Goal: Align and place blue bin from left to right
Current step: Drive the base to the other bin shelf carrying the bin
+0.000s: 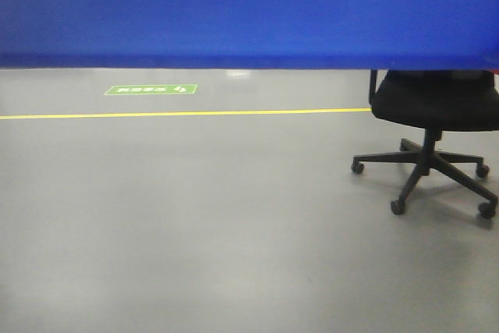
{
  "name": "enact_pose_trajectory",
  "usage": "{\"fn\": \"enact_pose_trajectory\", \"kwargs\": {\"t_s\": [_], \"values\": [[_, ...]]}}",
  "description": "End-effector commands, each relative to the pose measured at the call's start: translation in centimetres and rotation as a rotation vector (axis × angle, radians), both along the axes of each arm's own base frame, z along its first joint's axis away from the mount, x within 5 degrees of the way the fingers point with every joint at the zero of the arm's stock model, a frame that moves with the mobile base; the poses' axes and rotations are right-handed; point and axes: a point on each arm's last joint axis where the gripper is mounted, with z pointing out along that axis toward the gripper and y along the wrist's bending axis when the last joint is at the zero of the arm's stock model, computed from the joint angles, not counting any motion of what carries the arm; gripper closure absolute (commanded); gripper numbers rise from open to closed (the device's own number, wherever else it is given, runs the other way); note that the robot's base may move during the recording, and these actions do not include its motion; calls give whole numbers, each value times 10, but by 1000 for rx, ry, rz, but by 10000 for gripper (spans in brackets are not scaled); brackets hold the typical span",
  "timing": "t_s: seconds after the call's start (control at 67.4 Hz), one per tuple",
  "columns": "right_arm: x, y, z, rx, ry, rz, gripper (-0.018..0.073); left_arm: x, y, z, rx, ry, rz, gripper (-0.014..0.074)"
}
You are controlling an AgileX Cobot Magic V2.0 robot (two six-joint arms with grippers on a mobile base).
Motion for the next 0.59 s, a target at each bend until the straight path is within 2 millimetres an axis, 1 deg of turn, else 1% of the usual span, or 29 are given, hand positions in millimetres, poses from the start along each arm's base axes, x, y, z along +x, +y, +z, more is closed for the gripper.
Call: {"fn": "enact_pose_trajectory", "kwargs": {"t_s": [0.0,0.579], "values": [[-2,10,12,92,-93,93,639,0,-9,13,-44,-110,-89,707],[-2,10,12,92,-93,93,639,0,-9,13,-42,-111,-88,707]]}}
